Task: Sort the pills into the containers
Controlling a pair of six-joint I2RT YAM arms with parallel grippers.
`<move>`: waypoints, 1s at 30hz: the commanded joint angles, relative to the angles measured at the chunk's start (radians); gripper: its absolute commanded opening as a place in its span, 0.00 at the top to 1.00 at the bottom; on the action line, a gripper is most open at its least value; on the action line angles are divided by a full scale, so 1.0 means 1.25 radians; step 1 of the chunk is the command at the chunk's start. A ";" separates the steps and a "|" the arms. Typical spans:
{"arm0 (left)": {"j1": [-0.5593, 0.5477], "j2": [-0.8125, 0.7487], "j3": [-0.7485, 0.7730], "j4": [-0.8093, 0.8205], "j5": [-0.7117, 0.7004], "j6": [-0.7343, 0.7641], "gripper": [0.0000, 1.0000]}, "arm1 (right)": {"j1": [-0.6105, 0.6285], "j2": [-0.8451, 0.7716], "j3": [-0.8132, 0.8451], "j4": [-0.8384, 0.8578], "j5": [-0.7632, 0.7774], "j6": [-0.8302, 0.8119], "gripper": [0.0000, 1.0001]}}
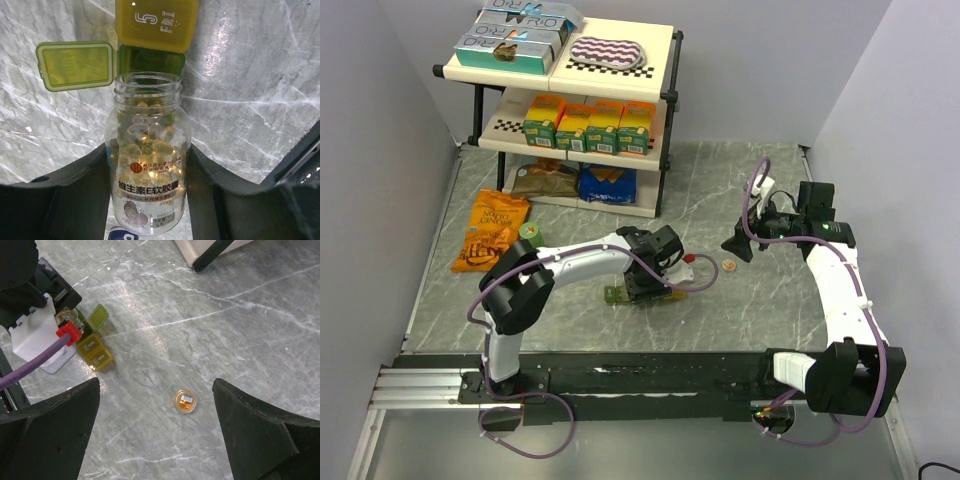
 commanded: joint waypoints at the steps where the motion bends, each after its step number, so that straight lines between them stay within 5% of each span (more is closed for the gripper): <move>1: -0.010 0.001 0.032 -0.029 -0.018 -0.014 0.99 | -0.009 -0.001 0.008 -0.005 -0.033 -0.006 0.00; 30: -0.026 0.061 0.125 -0.112 -0.033 -0.094 0.99 | -0.025 0.011 0.013 -0.022 -0.056 -0.019 0.00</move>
